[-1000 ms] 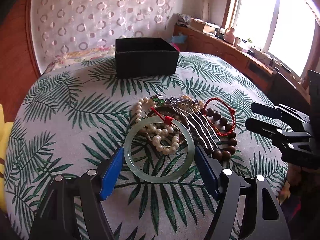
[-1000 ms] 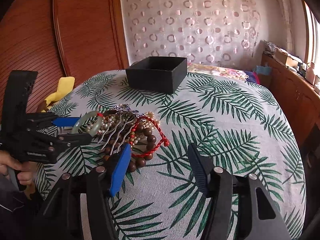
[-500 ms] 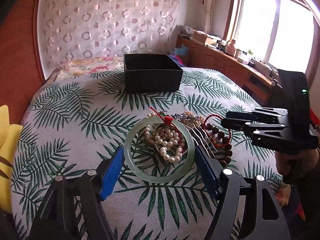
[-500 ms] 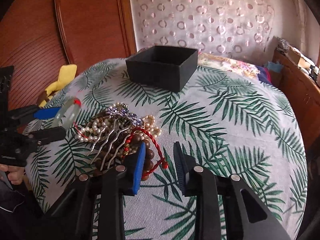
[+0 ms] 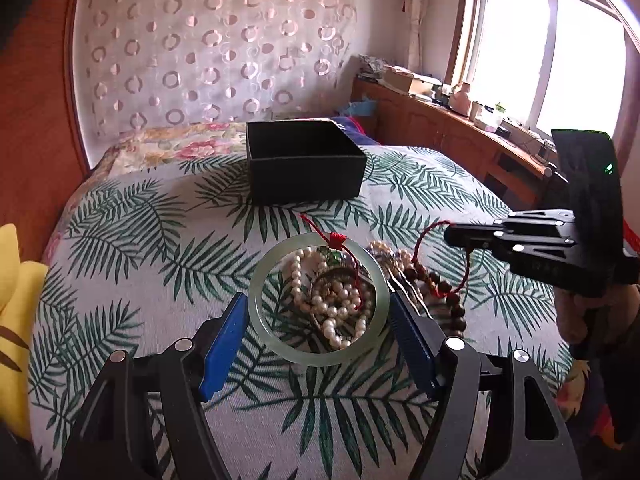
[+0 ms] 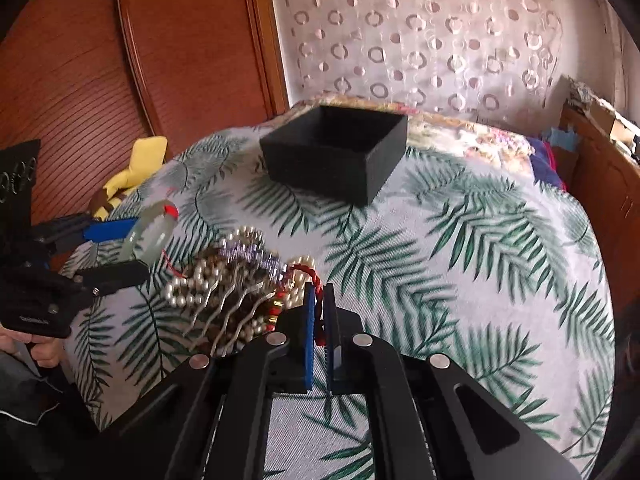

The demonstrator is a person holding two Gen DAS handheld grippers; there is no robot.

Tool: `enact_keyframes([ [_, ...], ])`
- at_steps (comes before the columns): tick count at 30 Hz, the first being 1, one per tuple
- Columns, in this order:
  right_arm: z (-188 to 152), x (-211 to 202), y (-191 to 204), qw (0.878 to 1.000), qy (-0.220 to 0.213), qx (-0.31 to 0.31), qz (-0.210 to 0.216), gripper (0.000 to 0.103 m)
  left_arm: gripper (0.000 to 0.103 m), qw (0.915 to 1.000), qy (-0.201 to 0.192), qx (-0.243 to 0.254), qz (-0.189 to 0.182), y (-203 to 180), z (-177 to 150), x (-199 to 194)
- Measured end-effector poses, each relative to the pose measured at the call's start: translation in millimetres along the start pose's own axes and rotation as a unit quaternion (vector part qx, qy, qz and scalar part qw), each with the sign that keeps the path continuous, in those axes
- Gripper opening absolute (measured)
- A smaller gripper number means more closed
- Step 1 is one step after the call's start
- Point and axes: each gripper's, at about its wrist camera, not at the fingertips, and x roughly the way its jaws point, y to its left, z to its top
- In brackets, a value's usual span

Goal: Organize jewelry
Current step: 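Grasp the jade bangle with the left tool while the right tool grasps the red bead bracelet, then carry both items into the black box and open both tools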

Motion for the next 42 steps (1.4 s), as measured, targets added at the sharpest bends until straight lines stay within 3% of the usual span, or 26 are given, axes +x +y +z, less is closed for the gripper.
enact_keyframes([
  [10,48,-15,-5,0.998,-0.047,-0.026,-0.019,0.005,0.068,0.9997,-0.021,0.008,0.006,2,34,5],
  [19,99,-2,-20,0.997,-0.074,-0.02,-0.016,0.005,0.068,0.9991,-0.034,0.014,0.022,8,61,14],
  [29,135,51,-28,0.998,-0.044,-0.026,-0.027,0.005,0.069,0.9983,-0.037,0.016,0.041,25,92,36],
  [39,138,88,-31,0.999,0.003,-0.022,-0.034,0.006,0.069,0.9982,-0.024,0.013,0.053,39,111,69],
  [40,138,90,-32,0.999,0.005,-0.021,-0.033,0.012,0.069,0.9985,-0.021,0.009,0.049,41,113,73],
  [41,138,91,-33,0.999,0.008,-0.016,-0.032,0.029,0.069,0.9986,-0.019,0.006,0.048,42,115,75],
  [42,139,90,-35,0.999,0.006,-0.012,-0.031,0.038,0.069,0.9987,-0.017,0.006,0.048,42,118,79],
])
